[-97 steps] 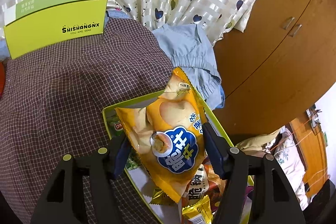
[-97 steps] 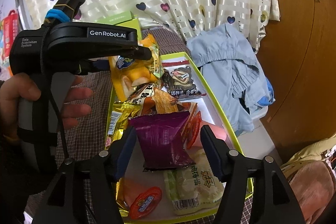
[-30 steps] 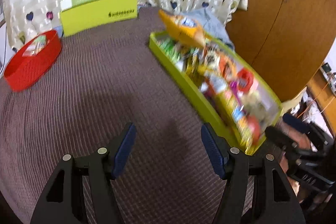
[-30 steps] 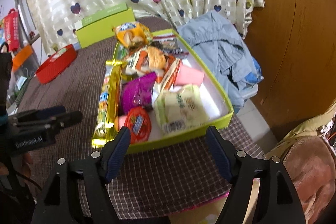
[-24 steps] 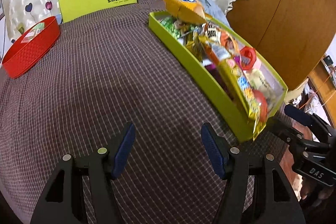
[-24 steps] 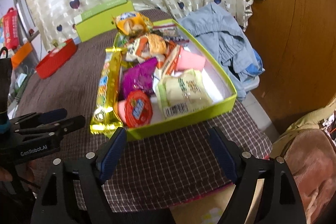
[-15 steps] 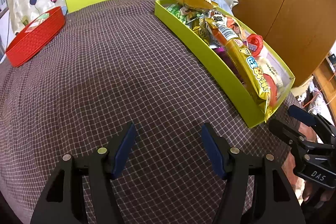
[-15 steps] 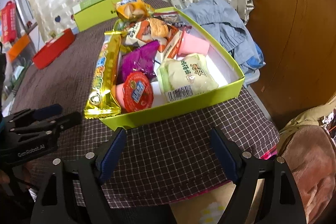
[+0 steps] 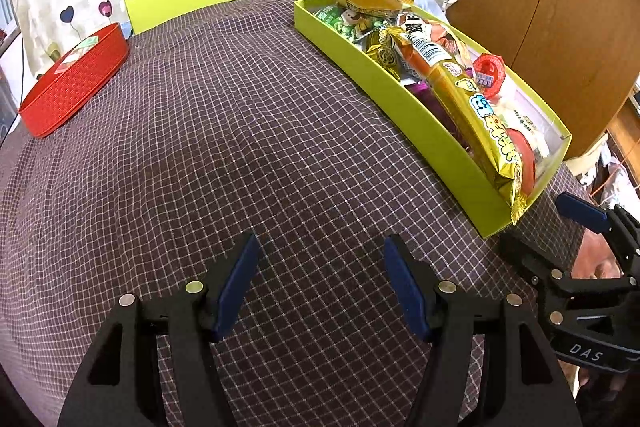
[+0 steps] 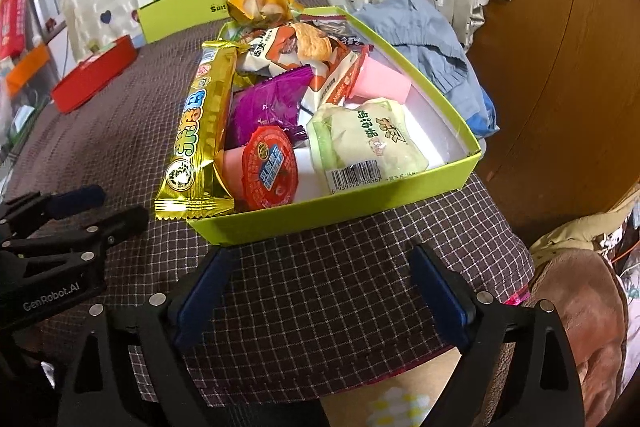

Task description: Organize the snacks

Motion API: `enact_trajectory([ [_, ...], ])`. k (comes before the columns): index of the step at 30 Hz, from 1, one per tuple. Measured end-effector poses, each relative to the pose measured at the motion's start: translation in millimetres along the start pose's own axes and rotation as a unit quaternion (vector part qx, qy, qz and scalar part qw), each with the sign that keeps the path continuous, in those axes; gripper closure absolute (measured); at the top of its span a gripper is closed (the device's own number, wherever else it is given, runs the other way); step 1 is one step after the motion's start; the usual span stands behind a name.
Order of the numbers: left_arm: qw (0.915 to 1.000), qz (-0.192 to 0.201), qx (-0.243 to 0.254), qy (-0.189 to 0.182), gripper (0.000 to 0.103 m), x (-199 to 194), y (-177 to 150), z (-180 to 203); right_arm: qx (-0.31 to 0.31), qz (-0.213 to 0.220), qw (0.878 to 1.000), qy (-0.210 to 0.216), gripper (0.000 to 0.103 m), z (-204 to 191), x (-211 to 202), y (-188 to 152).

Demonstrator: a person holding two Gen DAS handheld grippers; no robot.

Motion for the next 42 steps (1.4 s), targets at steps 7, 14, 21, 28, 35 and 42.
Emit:
enact_trajectory([
  [7,1.0,0.003,-0.002,0.0,0.037,-0.6,0.0,-0.3,-0.005,0.0,1.0,-0.008,0.008,-3.5,2.1,0.2],
  [14,1.0,0.005,-0.002,0.0,0.037,-1.1,-0.2,-0.9,-0.006,0.0,1.0,-0.009,0.007,-3.9,2.3,0.1],
  [21,1.0,0.005,-0.002,-0.001,0.037,-1.0,-0.3,-0.8,-0.005,0.001,1.0,-0.01,0.007,-3.8,2.9,0.6],
  [28,1.0,0.005,-0.002,-0.001,0.037,-1.3,-0.3,-0.7,-0.006,0.001,1.0,-0.01,0.006,-4.2,2.8,0.0],
  [35,1.0,0.005,-0.002,0.0,0.037,-1.4,-0.5,-0.9,-0.005,0.001,1.0,-0.011,0.005,-5.1,2.9,-0.1],
  [42,1.0,0.005,-0.002,-0.001,0.037,-1.4,-1.0,-1.4,-0.005,0.002,1.0,-0.011,0.005,-5.1,3.2,0.4],
])
Point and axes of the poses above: each gripper's, at about its wrist camera, not at the fingertips, and x roughly the way its jaws point, z to its right, y to its top, the point moved 3 cm from there along x, roughly the way its jaws point, and after that the axes turned 3 degrees about -y, right-handed, at the moved point
